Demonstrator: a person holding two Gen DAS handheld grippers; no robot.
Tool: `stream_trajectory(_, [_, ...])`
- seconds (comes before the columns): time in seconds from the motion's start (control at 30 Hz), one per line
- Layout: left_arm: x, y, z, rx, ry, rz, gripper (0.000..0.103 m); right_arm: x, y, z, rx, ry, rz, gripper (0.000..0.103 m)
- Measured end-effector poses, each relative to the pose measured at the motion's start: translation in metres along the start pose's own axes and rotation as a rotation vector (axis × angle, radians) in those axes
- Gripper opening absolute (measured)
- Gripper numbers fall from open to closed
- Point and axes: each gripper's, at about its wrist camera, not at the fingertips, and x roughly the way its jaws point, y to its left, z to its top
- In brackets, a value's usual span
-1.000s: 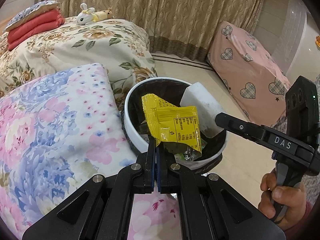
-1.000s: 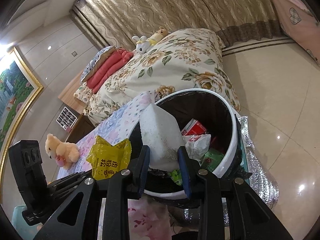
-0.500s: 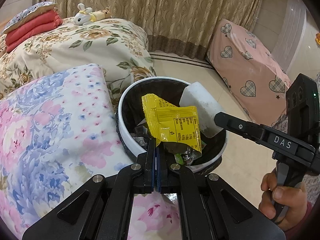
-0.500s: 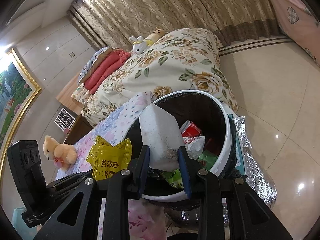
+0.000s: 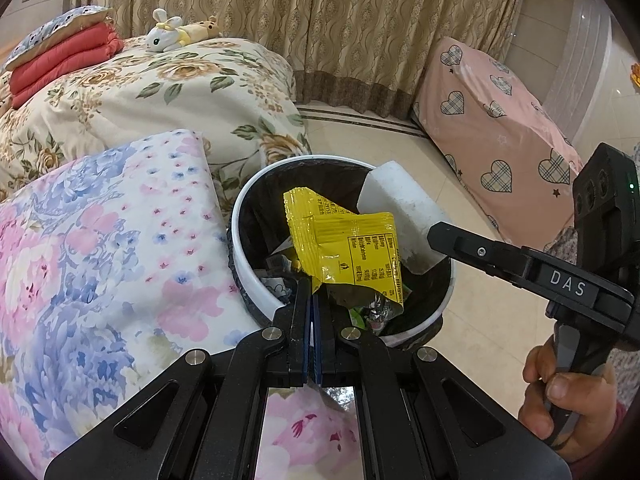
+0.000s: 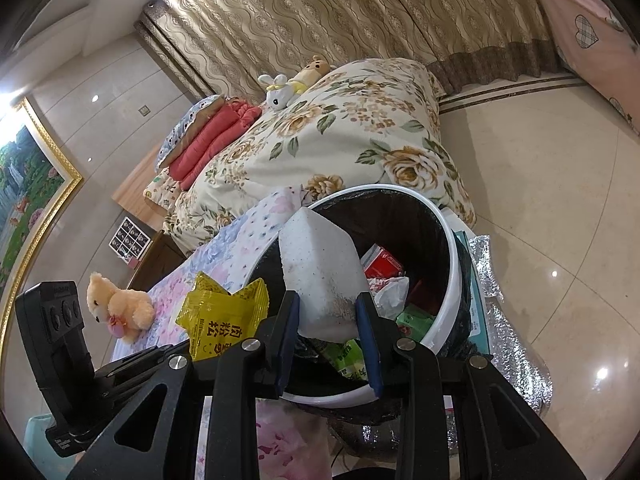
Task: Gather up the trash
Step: 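Lower both grippers into the bin and open them to drop the items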
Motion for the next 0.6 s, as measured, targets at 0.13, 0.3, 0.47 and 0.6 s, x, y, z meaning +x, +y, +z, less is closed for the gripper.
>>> stream_trajectory(0.13, [0.0003,-0.0009,0.0005,0.001,0.0,0.001,0.001,0.0,0.0004,0.0013,0.002,-0.001,-0.002,0.029])
stream_trajectory(0.3, [0.0009,-0.0014,0.0014,0.0,0.0,0.0,0.001,0.0012,0.0008,0.0025,0.003,0.001,-0.004,0.029])
stream_trajectory(0.47, [0.0009,-0.0011,0.0013,0.001,0.0,0.001,0.001,0.0013,0.0,0.003,0.003,0.001,-0.005,0.029])
stream_trajectory(0.6, [0.0025,-0.0022,0.0021,0.001,0.005,0.002,0.001,0.0021,-0.002,0.0035,0.008,0.001,-0.008,0.029])
